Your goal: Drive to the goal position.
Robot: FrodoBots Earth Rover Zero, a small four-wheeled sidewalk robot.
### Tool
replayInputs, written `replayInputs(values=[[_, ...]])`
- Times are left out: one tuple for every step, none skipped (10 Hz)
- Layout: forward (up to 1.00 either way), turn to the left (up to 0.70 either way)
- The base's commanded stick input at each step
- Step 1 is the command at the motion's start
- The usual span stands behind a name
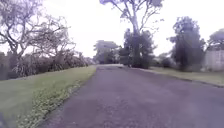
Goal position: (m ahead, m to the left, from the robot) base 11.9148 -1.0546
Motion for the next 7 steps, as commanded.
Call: replayInputs(values=[[0.85,0.0],[0.85,-0.04],[0.85,-0.34],[0.85,-0.32],[0.85,-0.2],[0.85,-0.09],[0.85,0.0]])
